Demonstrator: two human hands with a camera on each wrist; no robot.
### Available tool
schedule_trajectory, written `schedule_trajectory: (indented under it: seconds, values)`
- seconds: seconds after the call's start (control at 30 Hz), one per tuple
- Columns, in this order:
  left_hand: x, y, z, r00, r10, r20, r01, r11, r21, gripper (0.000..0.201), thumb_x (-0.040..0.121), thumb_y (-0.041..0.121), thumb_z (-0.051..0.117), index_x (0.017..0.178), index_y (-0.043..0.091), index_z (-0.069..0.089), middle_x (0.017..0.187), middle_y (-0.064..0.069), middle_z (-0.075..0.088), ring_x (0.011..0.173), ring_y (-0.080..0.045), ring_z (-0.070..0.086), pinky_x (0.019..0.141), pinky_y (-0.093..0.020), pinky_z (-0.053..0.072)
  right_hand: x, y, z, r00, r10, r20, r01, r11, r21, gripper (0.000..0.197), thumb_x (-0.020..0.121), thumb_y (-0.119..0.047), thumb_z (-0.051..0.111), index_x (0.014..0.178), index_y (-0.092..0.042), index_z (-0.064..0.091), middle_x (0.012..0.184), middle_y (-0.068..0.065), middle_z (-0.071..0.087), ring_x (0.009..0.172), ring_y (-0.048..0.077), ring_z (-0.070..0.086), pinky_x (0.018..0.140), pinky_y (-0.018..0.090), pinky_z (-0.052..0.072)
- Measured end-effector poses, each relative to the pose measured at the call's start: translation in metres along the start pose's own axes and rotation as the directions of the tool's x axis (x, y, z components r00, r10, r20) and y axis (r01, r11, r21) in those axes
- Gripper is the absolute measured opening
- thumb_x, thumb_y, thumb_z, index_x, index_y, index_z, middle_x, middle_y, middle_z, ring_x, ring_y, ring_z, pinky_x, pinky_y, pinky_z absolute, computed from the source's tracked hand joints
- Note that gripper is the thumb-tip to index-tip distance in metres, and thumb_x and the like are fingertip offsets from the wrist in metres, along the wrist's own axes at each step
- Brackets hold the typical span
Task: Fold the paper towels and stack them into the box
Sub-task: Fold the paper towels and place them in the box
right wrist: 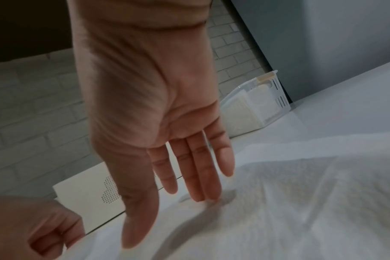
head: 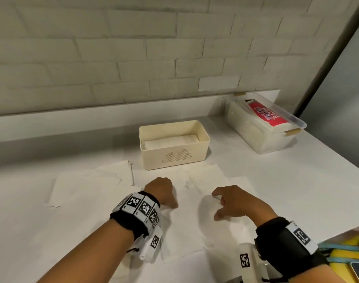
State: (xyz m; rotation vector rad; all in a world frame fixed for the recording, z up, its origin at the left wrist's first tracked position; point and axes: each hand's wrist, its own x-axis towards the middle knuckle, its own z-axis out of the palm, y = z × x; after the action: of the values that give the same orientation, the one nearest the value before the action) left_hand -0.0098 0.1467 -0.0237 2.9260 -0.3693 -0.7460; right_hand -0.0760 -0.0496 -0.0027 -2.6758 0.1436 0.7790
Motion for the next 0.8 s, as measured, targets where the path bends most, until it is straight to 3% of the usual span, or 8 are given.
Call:
schedule_trajectory:
  seconds: [0.07,0.17,0.3,0.4,0.5,0.57,0.7,0.8]
  values:
    - [-0.001,0.001,0.0,1.0,-0.001,-0.003,0.001,0.999,-0.044,0.042,0.075,0.031,0.073,0.106,0.008,0.057,0.112,-0.006,0.06,0.104,-0.023,0.058,0.074,-0.027,0.043,0.001,-0.004,0.0,1.0,-0.008,-0.006,0.008,1.0,-0.009,0.069,0.073,-0.03,0.075,0.134,-0.025,0.044,0.126,-0.003,0.052,0.104,0.015,0.054,0.082,0.021,0.042]
    - [-0.002,0.001,-0.001,0.999,0.014,-0.031,-0.016,0.998,-0.064,0.033,0.073,0.026,0.072,0.099,0.009,0.059,0.106,-0.007,0.062,0.099,-0.024,0.06,0.07,-0.027,0.042,0.002,-0.007,-0.001,1.0,-0.019,-0.014,0.018,0.999,-0.034,0.068,0.072,-0.031,0.075,0.133,-0.026,0.045,0.121,-0.002,0.053,0.096,0.015,0.053,0.082,0.022,0.043]
    - [-0.005,-0.001,-0.003,0.997,0.014,-0.08,-0.024,0.992,-0.127,0.019,0.07,0.025,0.074,0.078,0.016,0.059,0.08,0.0,0.057,0.081,-0.02,0.056,0.064,-0.024,0.04,0.004,-0.008,-0.003,0.998,-0.036,-0.042,0.035,0.999,-0.028,0.065,0.072,-0.029,0.075,0.131,-0.027,0.048,0.11,-0.004,0.053,0.09,0.012,0.051,0.078,0.022,0.043]
    - [-0.005,-0.003,-0.01,0.994,0.026,-0.103,-0.052,0.963,-0.263,0.021,0.071,0.027,0.076,0.086,0.016,0.065,0.079,0.006,0.057,0.079,-0.014,0.056,0.061,-0.02,0.04,0.004,-0.011,-0.007,0.989,-0.094,-0.111,0.095,0.995,0.004,0.067,0.074,-0.027,0.076,0.133,-0.027,0.045,0.119,-0.003,0.056,0.095,0.013,0.053,0.079,0.02,0.04]
    - [-0.008,-0.002,-0.017,0.993,0.062,-0.096,-0.097,0.898,-0.43,0.022,0.073,0.025,0.076,0.07,0.021,0.054,0.071,0.01,0.049,0.063,-0.005,0.046,0.05,-0.017,0.034,0.005,-0.022,-0.012,0.942,-0.209,-0.263,0.217,0.976,0.004,0.074,0.076,-0.029,0.075,0.139,-0.031,0.036,0.127,-0.003,0.051,0.111,0.014,0.052,0.089,0.021,0.04]
    - [-0.009,0.001,-0.02,0.993,0.09,-0.073,-0.115,0.851,-0.513,0.026,0.074,0.025,0.075,0.067,0.022,0.05,0.071,0.009,0.05,0.062,-0.005,0.046,0.051,-0.018,0.035,0.006,-0.03,-0.013,0.89,-0.299,-0.345,0.329,0.944,0.031,0.076,0.076,-0.027,0.075,0.14,-0.033,0.035,0.123,-0.01,0.048,0.106,0.01,0.049,0.087,0.018,0.038]
    - [-0.016,0.007,-0.024,0.991,0.131,-0.005,-0.102,0.748,-0.656,0.024,0.074,0.022,0.077,0.082,0.018,0.055,0.073,0.002,0.056,0.057,-0.009,0.053,0.042,-0.017,0.04,0.014,-0.04,-0.012,0.807,-0.375,-0.456,0.439,0.898,0.039,0.039,0.082,-0.018,0.067,0.12,-0.027,0.061,0.109,-0.002,0.063,0.087,0.007,0.049,0.082,0.02,0.042]
    - [-0.021,0.004,-0.023,0.978,0.201,0.064,-0.103,0.72,-0.687,0.04,0.069,0.008,0.08,0.098,0.017,0.053,0.086,-0.003,0.063,0.067,-0.012,0.059,0.054,-0.019,0.05,0.018,-0.037,-0.015,0.805,-0.317,-0.501,0.414,0.905,0.093,0.016,0.085,-0.014,0.063,0.098,-0.019,0.072,0.096,0.001,0.07,0.079,0.008,0.053,0.076,0.017,0.044]
